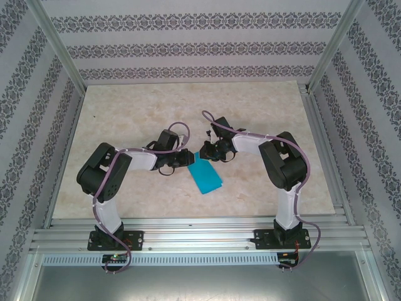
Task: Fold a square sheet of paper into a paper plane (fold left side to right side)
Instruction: Hold the square sheet of paper at the center of the table, then fold the square sheet of paper in half at the center of the table.
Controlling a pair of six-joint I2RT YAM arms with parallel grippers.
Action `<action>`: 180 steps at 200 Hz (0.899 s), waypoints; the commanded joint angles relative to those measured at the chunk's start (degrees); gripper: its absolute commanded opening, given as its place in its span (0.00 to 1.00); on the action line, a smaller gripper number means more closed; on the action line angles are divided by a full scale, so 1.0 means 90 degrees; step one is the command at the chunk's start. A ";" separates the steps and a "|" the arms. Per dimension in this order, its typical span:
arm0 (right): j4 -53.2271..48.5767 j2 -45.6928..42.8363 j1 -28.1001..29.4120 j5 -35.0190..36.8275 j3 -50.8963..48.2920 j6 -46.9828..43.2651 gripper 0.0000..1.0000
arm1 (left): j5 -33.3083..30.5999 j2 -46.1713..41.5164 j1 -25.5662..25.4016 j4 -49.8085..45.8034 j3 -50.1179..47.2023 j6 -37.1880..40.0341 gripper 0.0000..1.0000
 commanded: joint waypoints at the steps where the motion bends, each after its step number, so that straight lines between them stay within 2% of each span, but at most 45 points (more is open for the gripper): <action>1: -0.0072 -0.0009 -0.0019 0.0162 -0.0026 -0.0119 0.20 | -0.0222 0.0247 0.0052 -0.0132 0.0102 0.0300 0.18; 34: -0.0103 -0.0744 -0.0030 0.0143 -0.0051 -0.0239 0.22 | -0.0313 0.0391 0.0040 -0.0142 -0.0047 0.0368 0.17; 60: -0.0078 -0.1560 0.0100 0.0163 -0.0552 -0.0203 0.22 | -0.0437 0.0388 -0.0013 -0.0235 -0.0120 0.0452 0.17; 88: 0.0681 -0.2160 0.0596 0.0112 -0.1636 0.0304 0.13 | -0.0451 0.0412 -0.0062 -0.0260 -0.0121 0.0467 0.17; 117: 0.1306 -0.2119 0.1174 0.0135 -0.2176 0.0644 0.05 | -0.0525 0.0410 -0.0090 -0.0318 -0.0104 0.0500 0.17; 180: 0.1015 -0.1428 0.1544 0.0305 -0.1791 0.0362 0.05 | -0.0621 0.0479 -0.0100 -0.0384 -0.0075 0.0546 0.16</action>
